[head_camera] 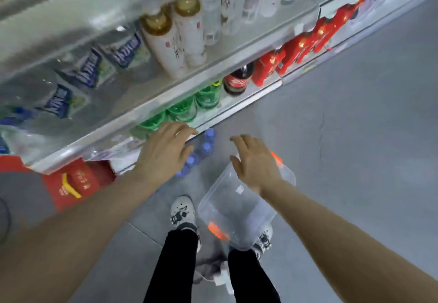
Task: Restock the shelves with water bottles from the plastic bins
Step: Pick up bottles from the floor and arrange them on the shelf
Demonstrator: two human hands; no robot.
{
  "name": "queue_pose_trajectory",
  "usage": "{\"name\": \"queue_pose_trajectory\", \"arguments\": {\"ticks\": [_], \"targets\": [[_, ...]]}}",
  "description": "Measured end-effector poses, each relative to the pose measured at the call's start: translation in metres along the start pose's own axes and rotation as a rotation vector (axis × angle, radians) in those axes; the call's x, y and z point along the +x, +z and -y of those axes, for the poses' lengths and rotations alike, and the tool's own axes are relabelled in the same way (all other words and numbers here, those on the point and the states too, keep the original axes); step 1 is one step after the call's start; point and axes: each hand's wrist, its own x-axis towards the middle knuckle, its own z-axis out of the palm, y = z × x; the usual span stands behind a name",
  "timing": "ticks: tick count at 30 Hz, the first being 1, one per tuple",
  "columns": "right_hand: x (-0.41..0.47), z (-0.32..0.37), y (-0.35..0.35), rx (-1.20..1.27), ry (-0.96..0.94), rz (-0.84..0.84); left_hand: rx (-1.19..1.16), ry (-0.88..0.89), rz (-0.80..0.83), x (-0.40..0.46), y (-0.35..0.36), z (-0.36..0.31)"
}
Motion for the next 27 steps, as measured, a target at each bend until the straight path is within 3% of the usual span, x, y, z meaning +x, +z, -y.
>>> {"name": "queue_pose_trajectory", "arguments": {"ticks": [9, 16, 21, 27], "targets": [[0.041, -0.058, 0.201, 0.019, 0.045, 0.104, -0.051, -0.052, 0.094, -0.043, 0.219, 0.067], [0.113, -0.082, 0.315, 0.047, 0.106, 0.094, -0.029, -0.112, 0.164, -0.045, 0.322, 0.118], [0.124, -0.085, 0.352, 0.147, 0.16, 0.097, -0.05, -0.103, 0.167, -0.056, 0.356, 0.137], [0.126, -0.087, 0.331, 0.295, 0.23, 0.153, -0.106, -0.148, 0.275, -0.052, 0.355, 0.149]]}}
